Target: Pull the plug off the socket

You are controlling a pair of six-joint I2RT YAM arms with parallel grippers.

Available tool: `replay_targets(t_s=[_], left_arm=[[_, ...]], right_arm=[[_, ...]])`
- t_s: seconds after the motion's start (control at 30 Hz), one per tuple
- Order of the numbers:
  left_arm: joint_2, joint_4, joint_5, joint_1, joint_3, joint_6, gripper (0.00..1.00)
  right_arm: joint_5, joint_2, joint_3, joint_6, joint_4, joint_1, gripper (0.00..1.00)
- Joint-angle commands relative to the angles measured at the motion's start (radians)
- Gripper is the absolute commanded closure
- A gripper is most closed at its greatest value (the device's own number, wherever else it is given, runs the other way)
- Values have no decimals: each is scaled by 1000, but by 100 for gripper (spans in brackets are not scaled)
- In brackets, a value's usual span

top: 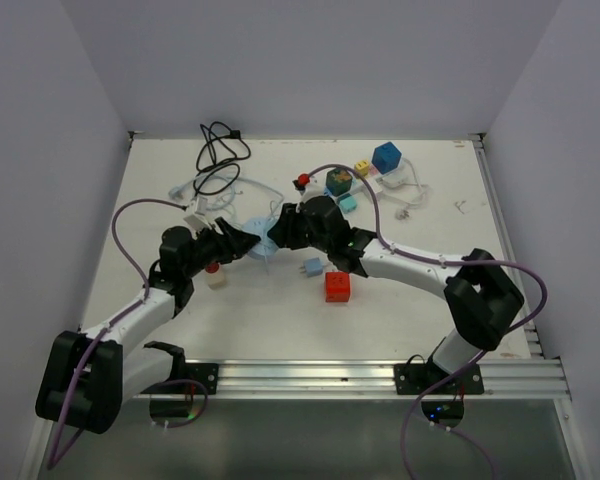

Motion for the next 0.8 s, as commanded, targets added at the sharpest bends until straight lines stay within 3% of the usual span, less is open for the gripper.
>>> replay_targets(t_s=[0.0, 0.17, 0.2, 0.27, 0.4, 0.57, 0.77], left_arm=[[11, 54, -8, -9, -5, 16, 48], [20, 55, -31, -11, -11, 21, 75], [22, 60, -32, -11, -14, 21, 88], [23, 49, -47, -11, -16, 50, 100], [2, -58, -153, -11, 3, 151, 100], [-3, -226, -386, -26, 49, 251, 100], [28, -225, -420, -31, 44, 236, 100]], right_arm=[[-35, -76, 1, 51, 168, 20, 100], [-35, -82, -28, 41, 225, 39, 100], [-32, -84, -37, 42, 228, 40, 100], [-25, -88, -39, 45, 220, 39, 100], [9, -102, -14, 41, 153, 39, 100], [51, -123, -5, -8, 111, 46, 100], [42, -119, -46, 8, 168, 45, 100]])
